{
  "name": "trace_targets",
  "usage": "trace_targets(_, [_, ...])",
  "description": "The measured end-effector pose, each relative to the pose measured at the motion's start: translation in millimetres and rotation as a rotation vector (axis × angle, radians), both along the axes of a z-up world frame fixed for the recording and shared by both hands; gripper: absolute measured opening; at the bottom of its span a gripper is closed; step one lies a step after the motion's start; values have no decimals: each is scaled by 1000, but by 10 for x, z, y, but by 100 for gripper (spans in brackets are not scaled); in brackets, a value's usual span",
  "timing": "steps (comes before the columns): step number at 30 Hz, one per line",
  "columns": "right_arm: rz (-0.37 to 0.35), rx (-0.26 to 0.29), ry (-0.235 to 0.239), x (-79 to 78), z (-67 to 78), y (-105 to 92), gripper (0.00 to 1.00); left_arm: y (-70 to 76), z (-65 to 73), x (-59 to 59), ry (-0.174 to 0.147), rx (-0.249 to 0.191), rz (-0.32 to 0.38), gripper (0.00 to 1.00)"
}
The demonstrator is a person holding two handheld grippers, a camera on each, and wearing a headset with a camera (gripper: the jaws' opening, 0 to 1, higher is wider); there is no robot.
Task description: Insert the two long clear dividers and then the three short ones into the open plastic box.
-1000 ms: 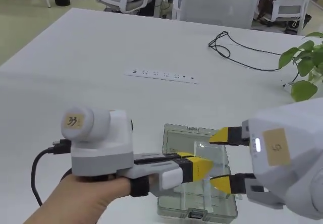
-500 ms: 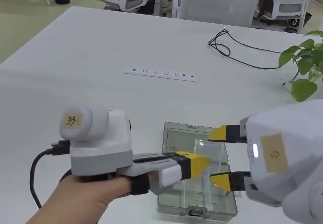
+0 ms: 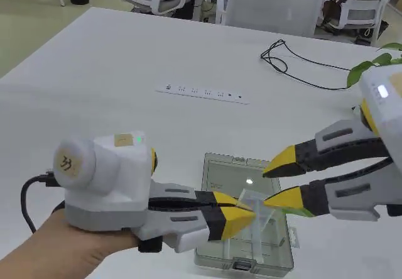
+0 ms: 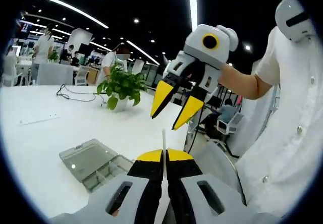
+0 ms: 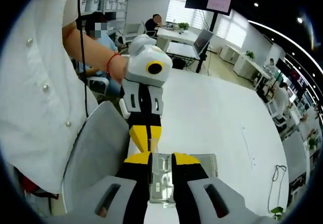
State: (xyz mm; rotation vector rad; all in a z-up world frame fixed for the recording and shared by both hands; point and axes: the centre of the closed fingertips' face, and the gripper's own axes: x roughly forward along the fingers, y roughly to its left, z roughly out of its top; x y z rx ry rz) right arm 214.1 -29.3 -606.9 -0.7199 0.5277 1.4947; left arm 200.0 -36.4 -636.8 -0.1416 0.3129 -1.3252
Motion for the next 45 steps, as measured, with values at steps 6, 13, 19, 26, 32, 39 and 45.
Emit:
trace_targets(6, [75,-3,104,-146,-15,43,11,2,113,-62,-45,-32,-35,0])
trace_targets(13, [132,-31,160,-245,-115,83,9,-5,125,-135,-76,-29,-65,0])
trace_targets(19, [152,-19,226,-334,-120,105,6,9,150,-144,-72,-51,-64,0])
trace_targets(26, [156,-3,273,-384,-119,110,3,9,166,-153,-82,-59,-68,0])
trace_targets(32, [160,-3,279,-407,-134,113,2,9,148,-157,-86,-56,-69,0])
trace_targets(39, [154,0,269,-401,-140,113,2,13,136,-149,-79,-55,-58,0])
trace_targets(45, [149,1,260,-402,-146,99,2,29,51,-160,-82,-14,-53,0])
